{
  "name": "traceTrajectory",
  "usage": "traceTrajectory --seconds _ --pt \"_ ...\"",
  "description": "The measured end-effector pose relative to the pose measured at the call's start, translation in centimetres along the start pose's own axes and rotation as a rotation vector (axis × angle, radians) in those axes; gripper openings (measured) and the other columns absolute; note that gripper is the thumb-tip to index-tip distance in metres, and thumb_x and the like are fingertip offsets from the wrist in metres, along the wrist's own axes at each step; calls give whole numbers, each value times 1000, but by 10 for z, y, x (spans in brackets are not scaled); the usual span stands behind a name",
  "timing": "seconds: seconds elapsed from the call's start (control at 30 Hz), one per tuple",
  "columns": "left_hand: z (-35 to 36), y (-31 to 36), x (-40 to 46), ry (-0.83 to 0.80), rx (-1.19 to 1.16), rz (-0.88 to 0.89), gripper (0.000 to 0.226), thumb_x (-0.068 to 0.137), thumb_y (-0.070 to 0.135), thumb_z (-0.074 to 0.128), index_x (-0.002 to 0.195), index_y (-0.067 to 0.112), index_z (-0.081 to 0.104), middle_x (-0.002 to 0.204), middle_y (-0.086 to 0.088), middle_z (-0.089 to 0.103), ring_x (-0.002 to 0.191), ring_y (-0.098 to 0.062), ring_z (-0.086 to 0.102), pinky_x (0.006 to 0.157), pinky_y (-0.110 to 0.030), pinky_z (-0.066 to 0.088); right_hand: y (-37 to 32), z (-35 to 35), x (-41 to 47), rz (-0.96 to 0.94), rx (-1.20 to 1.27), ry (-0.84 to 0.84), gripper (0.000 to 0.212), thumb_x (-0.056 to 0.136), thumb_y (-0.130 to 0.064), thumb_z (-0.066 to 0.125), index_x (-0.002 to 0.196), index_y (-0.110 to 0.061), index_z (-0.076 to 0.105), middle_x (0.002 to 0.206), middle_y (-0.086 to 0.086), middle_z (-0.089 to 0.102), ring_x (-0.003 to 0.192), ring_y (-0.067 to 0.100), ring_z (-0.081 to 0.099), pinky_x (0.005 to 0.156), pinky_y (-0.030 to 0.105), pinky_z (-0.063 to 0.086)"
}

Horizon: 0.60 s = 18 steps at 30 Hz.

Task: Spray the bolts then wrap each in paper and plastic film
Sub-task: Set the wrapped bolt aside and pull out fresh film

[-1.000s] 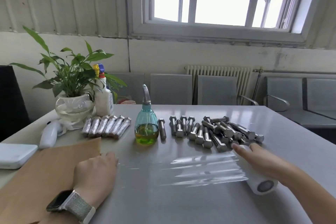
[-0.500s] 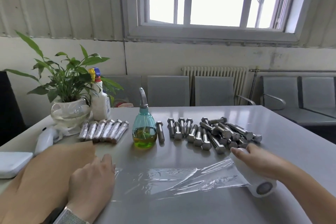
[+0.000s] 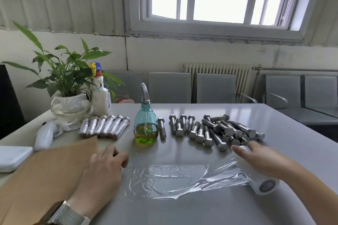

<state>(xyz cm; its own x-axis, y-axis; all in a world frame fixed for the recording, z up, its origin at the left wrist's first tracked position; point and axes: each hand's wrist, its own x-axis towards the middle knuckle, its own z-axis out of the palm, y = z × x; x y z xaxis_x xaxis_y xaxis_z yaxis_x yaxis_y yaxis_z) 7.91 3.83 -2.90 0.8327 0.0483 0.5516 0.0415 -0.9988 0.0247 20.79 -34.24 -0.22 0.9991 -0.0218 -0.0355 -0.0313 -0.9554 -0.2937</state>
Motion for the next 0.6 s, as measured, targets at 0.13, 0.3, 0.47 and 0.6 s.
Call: traceTrajectory --seconds 0.13,0.3,0.47,0.6 --pt "-1 0 1 -46 7 21 31 57 5 73 54 28 52 65 3 48 50 -17 35 51 -28 35 -1 3 1 12 -18 12 72 82 -83 27 117 -25 49 129 4 56 116 26 53 97 42 43" --pt "1 -2 1 -45 32 -11 31 75 33 31 57 28 55 66 6 49 59 -20 55 59 -33 37 -3 3 -2 2 -47 39 97 62 -96 15 122 -26 49 127 2 57 115 25 54 95 43 45" --pt "0 -3 0 -58 84 -35 33 73 42 32 57 28 58 67 6 49 64 -20 56 61 -33 36 -8 1 -8 -2 -57 41 110 43 -98 3 115 -28 47 125 1 56 113 24 54 94 43 45" --pt "-3 -6 -1 -60 140 -74 32 70 44 37 53 28 58 64 4 49 61 -23 53 60 -33 34 -8 1 -8 13 -99 50 104 51 -97 5 118 -29 47 128 -2 56 115 23 53 93 42 44"
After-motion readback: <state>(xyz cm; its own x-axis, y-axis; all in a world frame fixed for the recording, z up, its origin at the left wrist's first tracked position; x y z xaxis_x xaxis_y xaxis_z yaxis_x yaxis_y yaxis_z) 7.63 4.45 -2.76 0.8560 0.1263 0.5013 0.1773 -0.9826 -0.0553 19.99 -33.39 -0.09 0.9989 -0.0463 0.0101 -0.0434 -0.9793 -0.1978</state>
